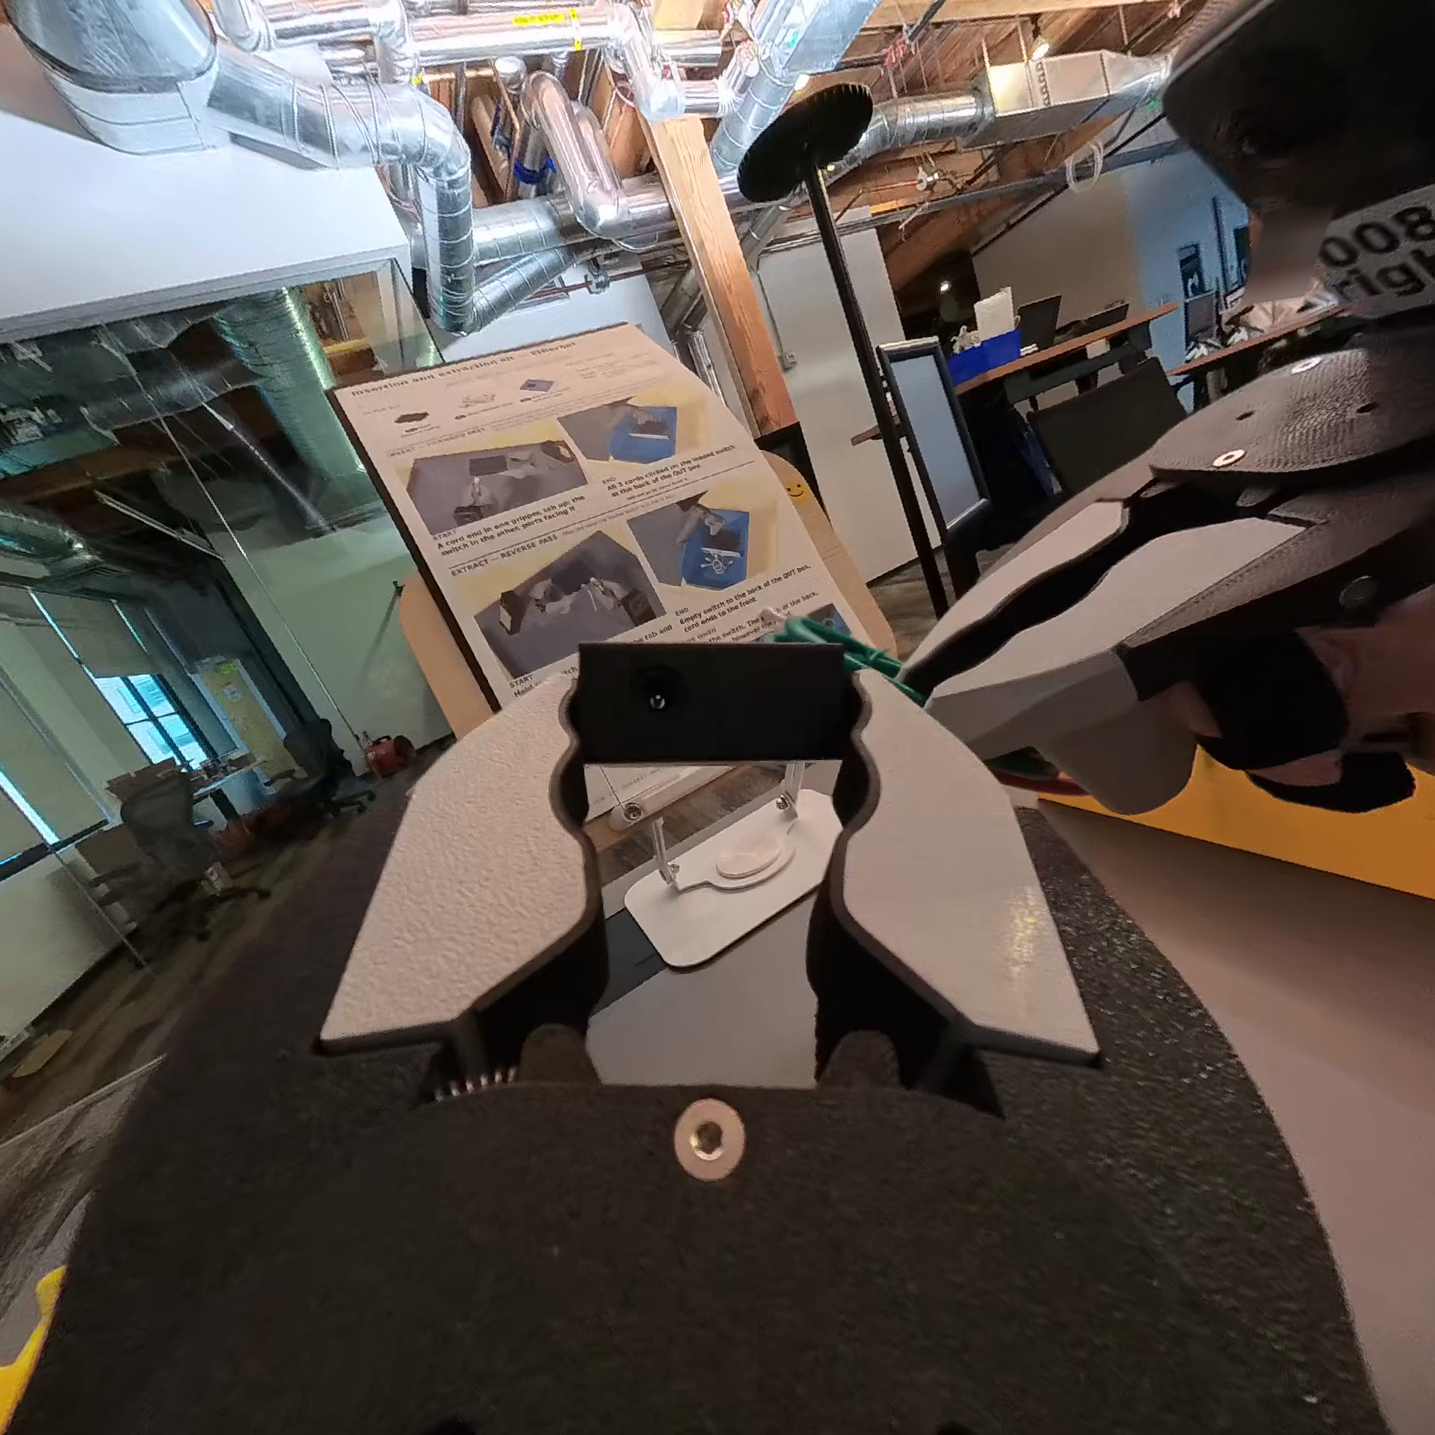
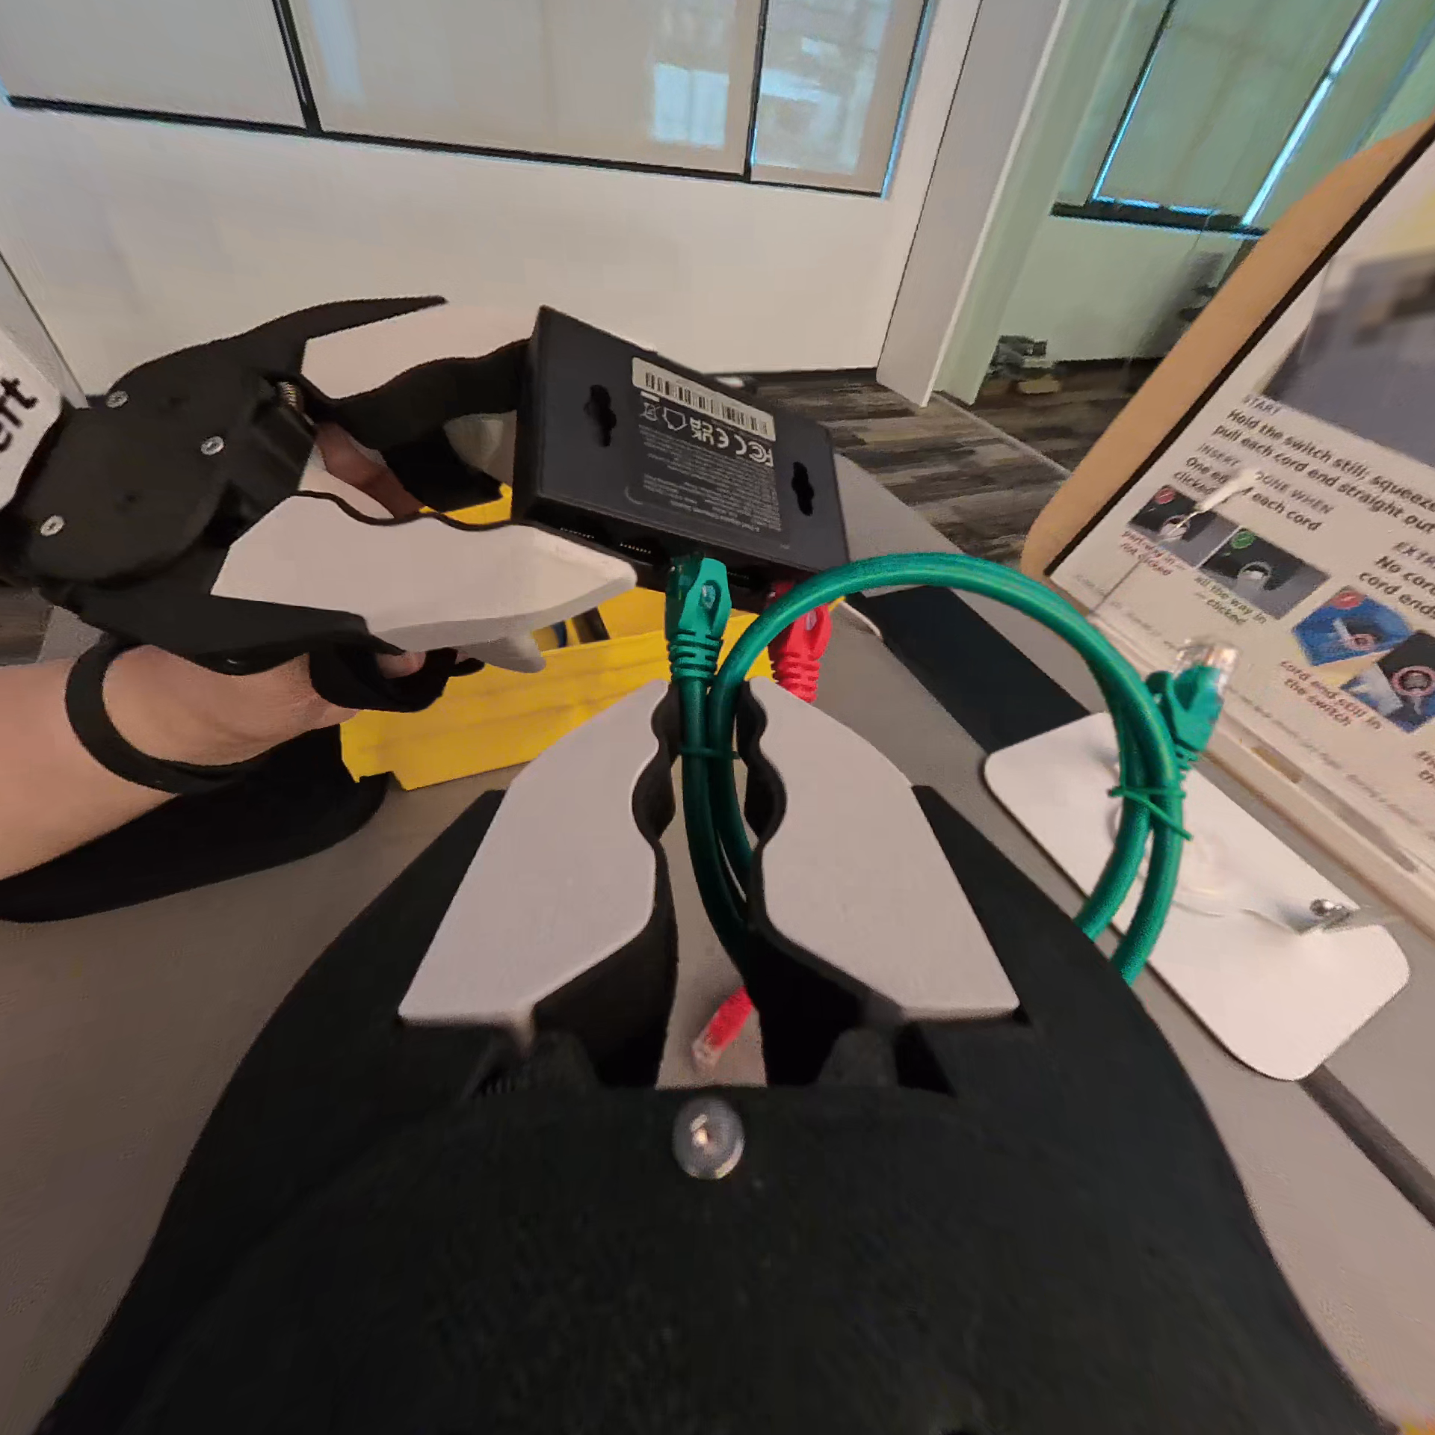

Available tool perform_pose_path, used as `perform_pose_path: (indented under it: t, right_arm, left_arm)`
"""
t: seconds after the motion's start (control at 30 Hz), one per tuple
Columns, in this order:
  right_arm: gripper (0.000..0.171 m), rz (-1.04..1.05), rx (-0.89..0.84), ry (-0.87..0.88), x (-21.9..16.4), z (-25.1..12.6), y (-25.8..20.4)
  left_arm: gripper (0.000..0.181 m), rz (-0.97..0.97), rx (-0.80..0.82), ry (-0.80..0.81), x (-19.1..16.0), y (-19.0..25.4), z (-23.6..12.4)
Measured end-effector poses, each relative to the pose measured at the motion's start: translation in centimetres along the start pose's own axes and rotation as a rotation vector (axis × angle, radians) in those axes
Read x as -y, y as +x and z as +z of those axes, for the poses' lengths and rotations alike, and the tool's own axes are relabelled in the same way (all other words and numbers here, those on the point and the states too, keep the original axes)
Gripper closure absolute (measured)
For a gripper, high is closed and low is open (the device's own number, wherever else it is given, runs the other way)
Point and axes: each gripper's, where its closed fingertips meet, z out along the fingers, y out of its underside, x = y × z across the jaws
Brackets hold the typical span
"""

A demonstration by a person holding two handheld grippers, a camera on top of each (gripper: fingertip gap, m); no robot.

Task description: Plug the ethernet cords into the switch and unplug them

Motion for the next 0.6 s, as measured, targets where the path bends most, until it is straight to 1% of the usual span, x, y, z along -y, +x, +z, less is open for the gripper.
perform_pose_path:
  t: [0.07, 0.17, 0.23, 0.27, 0.3, 0.37, 0.4, 0.47, 0.53, 0.6]
  right_arm:
    - [0.158, -0.035, -0.020, 0.008, 0.0, 0.0, 0.2]
    - [0.158, -0.197, -0.132, -0.003, 0.2, 0.0, 0.6]
    - [0.158, -0.296, -0.185, -0.021, 0.4, -0.1, 0.4]
    - [0.158, -0.327, -0.204, -0.031, 0.5, -0.2, 0.3]
    - [0.158, -0.356, -0.222, -0.038, 0.5, -0.2, 0.3]
    - [0.158, -0.412, -0.262, -0.048, 0.6, -0.3, 0.5]
    - [0.158, -0.444, -0.288, -0.051, 0.7, -0.4, 0.6]
    - [0.158, -0.517, -0.344, -0.055, 0.9, -0.6, 0.9]
    - [0.158, -0.560, -0.380, -0.073, 0.9, -0.6, 1.1]
    - [0.158, -0.581, -0.396, -0.068, 0.9, -0.6, 1.1]
  left_arm:
    - [0.119, 0.012, -0.001, -0.042, -0.3, 0.1, 0.1]
    - [0.117, 0.022, 0.005, -0.083, -0.7, 0.0, 0.2]
    - [0.099, 0.009, 0.008, -0.126, -1.3, -0.2, 0.4]
    - [0.095, 0.003, 0.000, -0.141, -1.5, -0.2, 0.5]
    - [0.097, -0.002, -0.015, -0.146, -1.7, -0.1, 0.5]
    - [0.109, 0.001, -0.031, -0.135, -1.6, 0.1, 0.4]
    - [0.111, 0.008, -0.032, -0.133, -1.5, 0.2, 0.4]
    - [0.109, 0.010, -0.026, -0.133, -1.4, 0.0, 0.3]
    - [0.106, -0.030, -0.042, -0.129, -1.1, 0.1, 0.3]
    - [0.110, -0.069, -0.058, -0.136, -1.2, 0.1, 0.3]
